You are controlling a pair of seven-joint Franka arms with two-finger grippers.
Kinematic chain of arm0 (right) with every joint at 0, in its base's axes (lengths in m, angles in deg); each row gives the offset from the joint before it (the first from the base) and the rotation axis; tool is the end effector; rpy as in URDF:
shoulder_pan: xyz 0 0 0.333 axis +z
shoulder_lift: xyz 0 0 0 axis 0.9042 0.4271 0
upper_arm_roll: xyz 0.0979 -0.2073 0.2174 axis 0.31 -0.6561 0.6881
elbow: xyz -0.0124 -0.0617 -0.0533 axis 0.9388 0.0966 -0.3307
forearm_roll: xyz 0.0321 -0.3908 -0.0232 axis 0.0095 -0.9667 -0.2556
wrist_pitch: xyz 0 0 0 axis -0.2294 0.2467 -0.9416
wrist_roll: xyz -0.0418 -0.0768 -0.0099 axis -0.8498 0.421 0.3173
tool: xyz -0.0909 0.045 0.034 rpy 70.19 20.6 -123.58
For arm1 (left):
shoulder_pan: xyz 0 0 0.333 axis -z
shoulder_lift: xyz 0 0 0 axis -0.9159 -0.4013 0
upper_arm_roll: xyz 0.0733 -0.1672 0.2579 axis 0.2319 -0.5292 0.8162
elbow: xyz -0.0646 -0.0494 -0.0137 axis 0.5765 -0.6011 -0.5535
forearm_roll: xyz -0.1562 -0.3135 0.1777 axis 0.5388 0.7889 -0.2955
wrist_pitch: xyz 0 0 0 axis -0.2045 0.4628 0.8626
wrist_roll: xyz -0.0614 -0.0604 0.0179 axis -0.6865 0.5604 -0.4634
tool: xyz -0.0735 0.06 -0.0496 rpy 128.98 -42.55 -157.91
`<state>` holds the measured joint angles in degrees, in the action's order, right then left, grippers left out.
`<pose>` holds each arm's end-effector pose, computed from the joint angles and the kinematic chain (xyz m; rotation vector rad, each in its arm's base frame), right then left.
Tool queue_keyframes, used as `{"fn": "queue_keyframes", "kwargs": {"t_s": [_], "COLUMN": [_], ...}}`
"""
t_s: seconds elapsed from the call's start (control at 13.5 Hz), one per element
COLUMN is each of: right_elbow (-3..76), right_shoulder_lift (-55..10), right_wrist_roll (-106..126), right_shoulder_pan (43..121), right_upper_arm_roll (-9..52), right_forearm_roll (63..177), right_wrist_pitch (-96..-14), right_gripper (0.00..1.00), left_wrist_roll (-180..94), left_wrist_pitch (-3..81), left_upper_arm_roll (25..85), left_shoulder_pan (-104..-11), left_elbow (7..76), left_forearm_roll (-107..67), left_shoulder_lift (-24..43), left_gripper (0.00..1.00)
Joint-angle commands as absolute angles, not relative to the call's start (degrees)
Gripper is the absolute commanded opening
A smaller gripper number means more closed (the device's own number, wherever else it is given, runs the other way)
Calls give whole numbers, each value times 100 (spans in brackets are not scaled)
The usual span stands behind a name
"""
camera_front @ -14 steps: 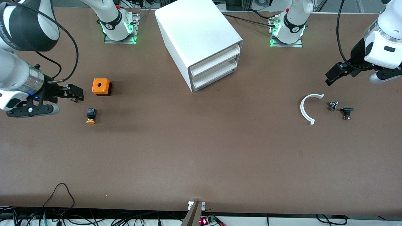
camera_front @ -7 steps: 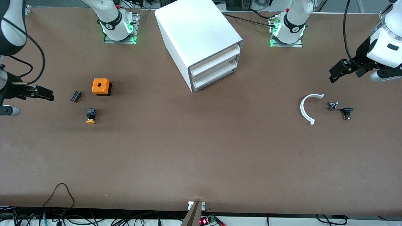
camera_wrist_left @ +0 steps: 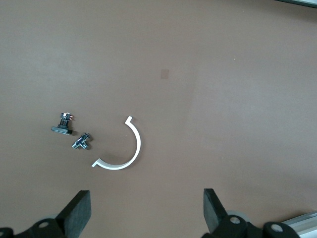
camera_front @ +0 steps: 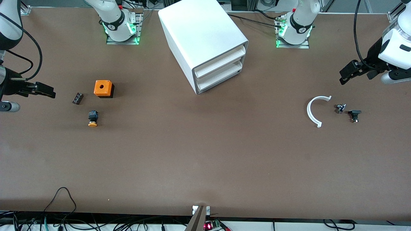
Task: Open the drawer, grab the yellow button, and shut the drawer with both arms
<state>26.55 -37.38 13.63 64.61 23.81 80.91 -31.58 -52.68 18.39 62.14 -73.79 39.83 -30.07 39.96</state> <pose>0.5979 -0.0373 0.5427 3.0934 -0.0513 -0.1751 0.5375 -0.0376 0.6151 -3.1003 -0.3363 -0.0977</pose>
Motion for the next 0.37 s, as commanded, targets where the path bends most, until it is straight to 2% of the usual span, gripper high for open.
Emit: {"fn": "queue_keyframes", "kwargs": {"t_s": [0.0, 0.3], "right_elbow": [3282, 4179], "right_shoulder_lift": [-4212, -4818], "right_wrist_roll": [1520, 1520], "right_shoulder_pan": [6357, 6357], "right_upper_arm_roll": [2492, 2457], "right_forearm_roll": [8013, 8021], "right_wrist_pitch": [-3343, -3967], "right_gripper": [100, 100], "left_wrist_roll": [-5125, -5117], "left_wrist_pitch": [1699, 1673], "left_upper_arm_roll": [6200, 6200], "left_shoulder_pan": [-7416, -7416], "left_elbow": [3832, 3832], "left_forearm_roll": [-3116, -3089], "left_shoulder_lift": [3942, 3934], "left_gripper": [100, 100]}}
